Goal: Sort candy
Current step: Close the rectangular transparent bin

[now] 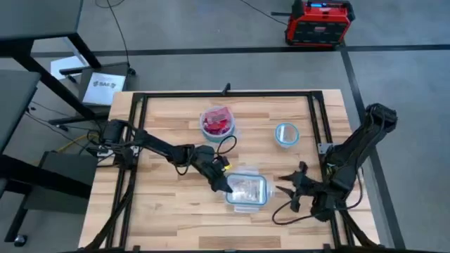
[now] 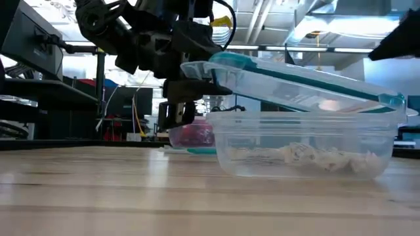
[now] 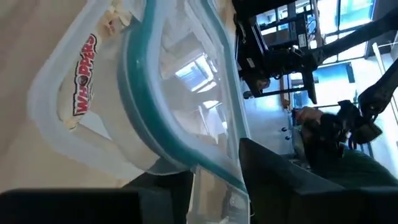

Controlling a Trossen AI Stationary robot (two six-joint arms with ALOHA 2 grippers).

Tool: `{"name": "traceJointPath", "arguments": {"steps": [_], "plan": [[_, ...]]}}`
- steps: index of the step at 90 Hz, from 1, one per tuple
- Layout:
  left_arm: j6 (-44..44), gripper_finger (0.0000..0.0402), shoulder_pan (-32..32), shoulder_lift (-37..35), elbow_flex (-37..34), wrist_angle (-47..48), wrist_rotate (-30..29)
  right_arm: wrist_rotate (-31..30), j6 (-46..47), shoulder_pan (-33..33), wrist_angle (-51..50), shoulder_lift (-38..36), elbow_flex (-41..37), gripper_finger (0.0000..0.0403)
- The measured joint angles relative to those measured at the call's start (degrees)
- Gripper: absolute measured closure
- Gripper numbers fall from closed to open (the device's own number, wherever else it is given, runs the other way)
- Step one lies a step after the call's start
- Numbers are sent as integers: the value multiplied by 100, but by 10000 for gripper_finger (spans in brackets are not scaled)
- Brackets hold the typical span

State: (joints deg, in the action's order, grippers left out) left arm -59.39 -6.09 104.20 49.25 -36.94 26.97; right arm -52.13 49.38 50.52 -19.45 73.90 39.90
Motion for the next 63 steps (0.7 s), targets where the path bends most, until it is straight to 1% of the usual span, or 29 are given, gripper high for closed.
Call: {"name": "traceJointPath", "arguments": {"steps": [7, 15, 24, 32, 42, 48, 63], "plan": [[68, 287, 0, 0, 0, 16, -27, 590, -855, -451, 861, 283, 0, 255], [130, 287, 0, 0, 0, 16, -28, 1112, -1488, -937, 1486, 569, 0, 255], [134, 287, -12, 0, 0, 20, -27, 1705, -1845, -1348, 1887, 777, 0, 255], [133, 287, -17, 0, 0, 24, -27, 2264, -1927, -1533, 2009, 907, 0, 255], [96, 287, -17, 0, 0, 22, -27, 2493, -1929, -1560, 1974, 1094, 0, 255], [11, 287, -17, 0, 0, 30, -11, 2504, -1927, -1559, 1984, 1210, 0, 255], [-146, 287, -31, 0, 0, 185, 277, 2562, -1762, -1559, 1937, 1391, 28, 255]]}}
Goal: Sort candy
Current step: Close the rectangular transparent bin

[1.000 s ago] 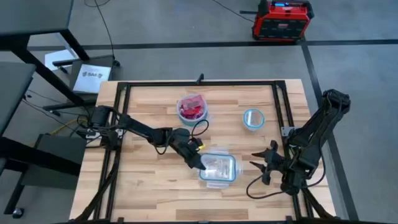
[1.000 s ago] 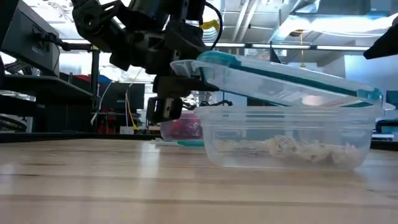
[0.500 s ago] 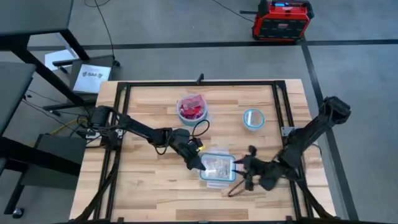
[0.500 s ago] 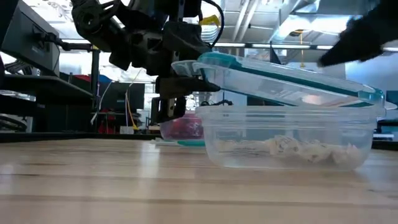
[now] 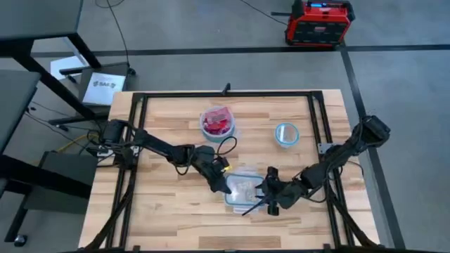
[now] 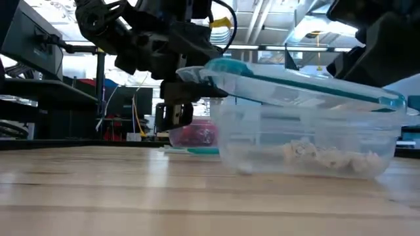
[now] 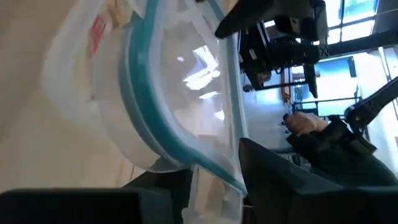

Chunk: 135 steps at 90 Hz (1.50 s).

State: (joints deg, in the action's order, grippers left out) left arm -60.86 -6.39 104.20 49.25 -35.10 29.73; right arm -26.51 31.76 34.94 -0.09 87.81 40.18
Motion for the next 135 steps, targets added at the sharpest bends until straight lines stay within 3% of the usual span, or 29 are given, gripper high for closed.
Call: {"name": "traceJointPath", "arguments": {"steps": [41, 67, 89, 105, 119, 135], "plan": [[119, 287, -28, -4, 0, 477, 354, 68, 506, 122, -396, -33, -13, 255], [933, 287, -28, -13, 7, 1348, 374, -132, 1071, 20, -422, -33, -23, 255], [2190, 287, -28, -428, 7, 2556, -542, -600, 1504, -26, -497, -44, -32, 255], [3159, 287, -146, -1179, 2, 3343, -1785, -885, 1763, -33, -522, -44, -34, 255], [3859, 287, -417, -1631, 4, 2499, -2372, -904, 1390, -18, -487, -33, 159, 255], [4278, 287, -556, -1271, 87, 1520, -2835, -957, 890, 1, -441, -35, 346, 255]]}}
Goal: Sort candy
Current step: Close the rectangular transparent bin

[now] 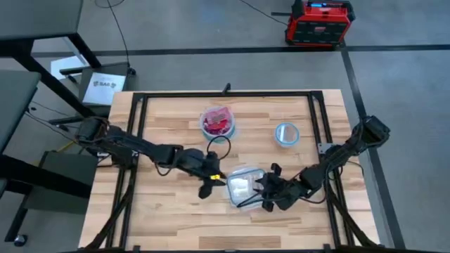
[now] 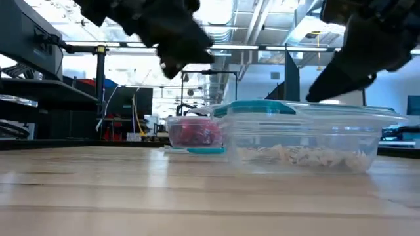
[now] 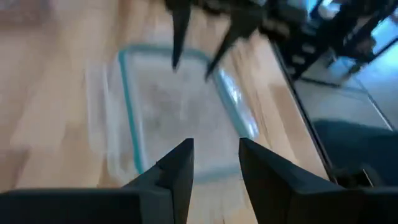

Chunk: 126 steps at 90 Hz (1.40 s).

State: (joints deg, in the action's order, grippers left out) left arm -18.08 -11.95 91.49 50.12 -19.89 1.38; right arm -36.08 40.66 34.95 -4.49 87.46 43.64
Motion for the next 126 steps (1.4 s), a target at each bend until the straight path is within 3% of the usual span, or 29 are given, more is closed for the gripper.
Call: {"name": "traceJointPath", "arguments": {"steps": [13, 28, 38, 62, 76, 99, 126], "plan": [[60, 287, 1, 556, 449, 389, -14, -37, -11, -28, -107, -2, 2, 255], [85, 287, 58, 920, 1054, 1480, -27, -43, -6, 45, -232, -7, 2, 255], [176, 287, 97, 987, 1254, 1791, -330, -63, -14, 97, -257, -9, 3, 255], [743, 287, 382, 989, 1266, 1945, -988, -156, -21, 101, -286, -11, 9, 255], [707, 287, 471, 954, 1268, 1981, -976, -155, -21, 101, -286, -13, 11, 255], [-110, 288, 171, 745, 1388, 3025, -764, -154, -42, 101, -301, -15, 13, 255], [-297, 288, 92, 905, 1379, 2835, -809, -152, -31, 128, -344, -17, 13, 255]]}}
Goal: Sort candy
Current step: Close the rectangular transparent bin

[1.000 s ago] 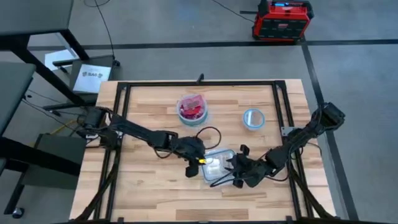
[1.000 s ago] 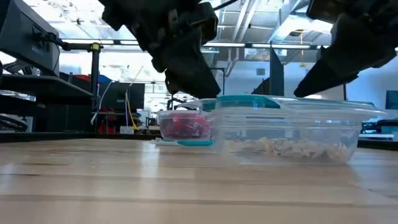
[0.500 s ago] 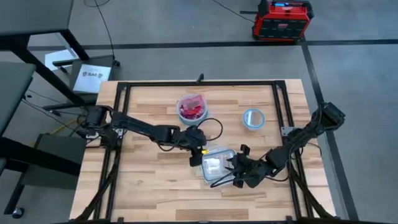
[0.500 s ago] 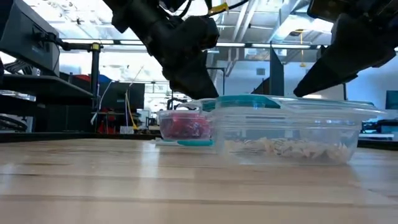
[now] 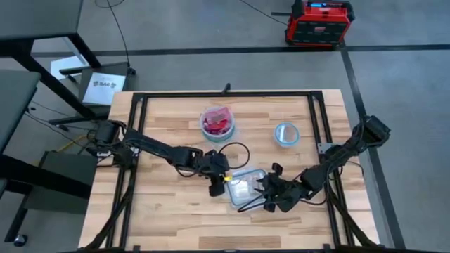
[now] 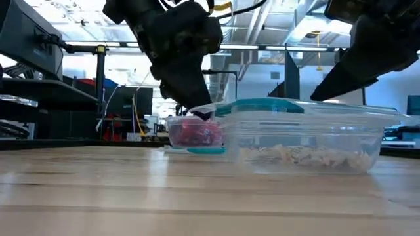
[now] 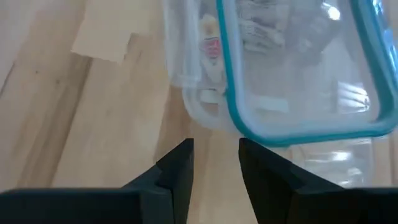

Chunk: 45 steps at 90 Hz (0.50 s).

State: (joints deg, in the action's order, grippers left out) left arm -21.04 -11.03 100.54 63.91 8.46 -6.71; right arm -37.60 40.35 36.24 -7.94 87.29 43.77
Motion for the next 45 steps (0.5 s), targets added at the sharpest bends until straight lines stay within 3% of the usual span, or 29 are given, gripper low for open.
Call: {"name": "traceJointPath", "arguments": {"steps": [45], "plan": [[40, 287, -9, -51, 56, -54, 164, 0, 12, 12, -24, 0, 0, 255]]}}
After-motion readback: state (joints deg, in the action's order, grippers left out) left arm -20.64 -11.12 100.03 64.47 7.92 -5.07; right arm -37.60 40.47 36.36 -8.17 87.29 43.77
